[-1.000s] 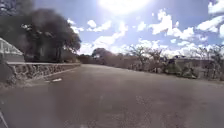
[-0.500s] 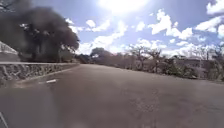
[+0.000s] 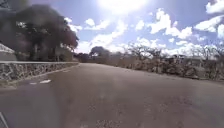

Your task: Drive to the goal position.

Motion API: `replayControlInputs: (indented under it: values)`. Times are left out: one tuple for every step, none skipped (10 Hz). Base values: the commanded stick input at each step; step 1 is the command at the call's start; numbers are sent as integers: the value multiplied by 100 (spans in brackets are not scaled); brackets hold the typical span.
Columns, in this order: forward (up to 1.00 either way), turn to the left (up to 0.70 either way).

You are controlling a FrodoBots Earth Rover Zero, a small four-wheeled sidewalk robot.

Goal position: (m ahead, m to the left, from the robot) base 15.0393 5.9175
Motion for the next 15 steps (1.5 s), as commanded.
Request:
replayControlInputs:
  values:
    - [50,0]
    - [50,8]
    - [50,33]
    - [50,50]
    - [50,50]
    - [50,44]
    - [50,18]
    - [50,0]
    - [50,0]
    - [50,0]
    - [50,0]
    - [50,0]
    - [50,0]
    - [50,0]
    - [50,0]
